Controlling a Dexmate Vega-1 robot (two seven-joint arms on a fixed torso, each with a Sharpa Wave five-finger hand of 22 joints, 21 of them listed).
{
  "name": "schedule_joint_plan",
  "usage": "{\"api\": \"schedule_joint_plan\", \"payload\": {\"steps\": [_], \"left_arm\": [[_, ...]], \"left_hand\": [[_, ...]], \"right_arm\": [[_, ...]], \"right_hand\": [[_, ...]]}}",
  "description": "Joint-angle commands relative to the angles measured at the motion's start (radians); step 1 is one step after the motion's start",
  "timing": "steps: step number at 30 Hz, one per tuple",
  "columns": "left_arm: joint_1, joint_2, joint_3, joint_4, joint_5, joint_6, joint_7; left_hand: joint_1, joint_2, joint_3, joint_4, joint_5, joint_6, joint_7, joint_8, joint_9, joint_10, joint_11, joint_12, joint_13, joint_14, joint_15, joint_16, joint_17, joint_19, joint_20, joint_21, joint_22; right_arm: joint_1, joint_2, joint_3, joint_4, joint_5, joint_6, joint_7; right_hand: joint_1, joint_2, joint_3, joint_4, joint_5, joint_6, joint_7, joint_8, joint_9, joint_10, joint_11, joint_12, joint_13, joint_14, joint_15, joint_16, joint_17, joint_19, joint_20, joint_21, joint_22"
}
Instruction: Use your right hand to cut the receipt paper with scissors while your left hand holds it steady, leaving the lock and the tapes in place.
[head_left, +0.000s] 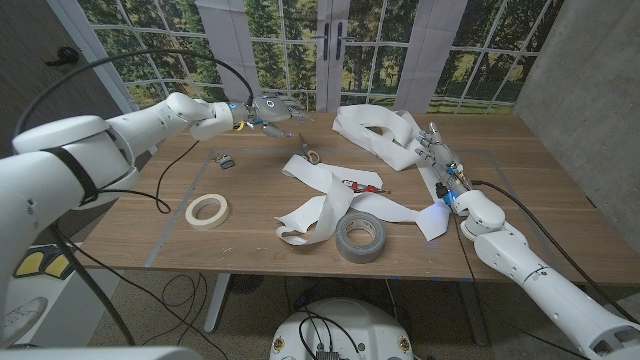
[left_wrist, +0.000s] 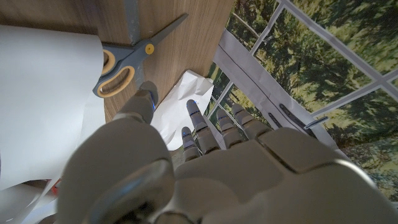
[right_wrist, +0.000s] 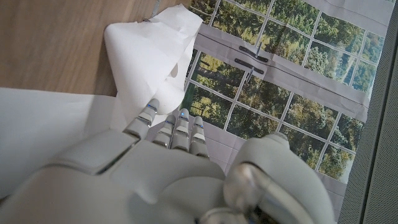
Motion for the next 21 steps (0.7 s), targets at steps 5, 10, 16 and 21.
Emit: {"api": "schedule_joint_plan", "payload": {"steps": [5, 10, 16, 21], "left_arm": [[-0.058, -0.059, 0.11, 0.111, -0.005, -0.004, 0.066], [-0.066, -0.062, 0.131, 0.118, -0.011, -0.004, 0.072], [-0.073, -0.084, 0.155, 0.158, -0.015, 0.001, 0.1], [-0.082, -0.109, 0.185, 0.2, -0.016, 0.002, 0.125]], "left_hand": [[0.011, 0.006, -0.005, 0.0, -0.003, -0.008, -0.002, 0.001, 0.003, -0.003, -0.005, -0.001, 0.002, -0.001, -0.17, -0.001, 0.001, 0.001, -0.039, -0.002, 0.004], [0.011, 0.007, -0.006, 0.0, -0.003, -0.008, -0.002, 0.001, 0.002, -0.003, -0.005, -0.002, 0.002, -0.001, -0.17, -0.001, 0.001, 0.001, -0.039, -0.002, 0.004], [0.02, 0.007, -0.006, -0.004, -0.002, -0.013, -0.002, 0.0, 0.002, -0.007, -0.007, -0.005, 0.002, -0.002, -0.171, -0.001, 0.001, 0.003, -0.039, -0.002, 0.003], [0.025, 0.008, -0.006, -0.006, -0.002, -0.014, -0.002, 0.001, 0.002, -0.007, -0.008, -0.006, 0.003, -0.003, -0.172, -0.001, 0.001, 0.004, -0.039, -0.002, 0.003]], "right_arm": [[-0.02, -0.008, 0.004, -0.036, -0.033, 0.002, -0.041], [-0.024, -0.008, 0.005, -0.039, -0.038, 0.006, -0.046], [-0.029, -0.014, 0.006, -0.05, -0.044, -0.002, -0.055], [-0.033, -0.013, 0.008, -0.059, -0.045, -0.007, -0.065]], "right_hand": [[0.013, -0.003, -0.001, -0.004, -0.006, 0.013, 0.004, 0.005, 0.002, 0.008, 0.0, 0.003, 0.006, 0.011, -0.016, 0.003, 0.001, 0.007, 0.001, 0.008, 0.003], [0.013, -0.003, 0.0, -0.005, -0.007, 0.013, 0.002, 0.004, 0.002, 0.009, -0.001, 0.003, 0.006, 0.011, -0.019, 0.003, 0.002, 0.007, 0.002, 0.008, 0.003], [0.012, -0.004, 0.0, -0.005, -0.008, 0.014, 0.003, 0.003, 0.002, 0.01, 0.0, 0.002, 0.006, 0.011, -0.019, 0.003, 0.002, 0.007, 0.001, 0.007, 0.003], [0.012, -0.003, 0.001, -0.006, -0.009, 0.014, 0.002, 0.002, 0.002, 0.011, -0.001, 0.002, 0.006, 0.012, -0.019, 0.003, 0.002, 0.007, 0.002, 0.007, 0.003]]}}
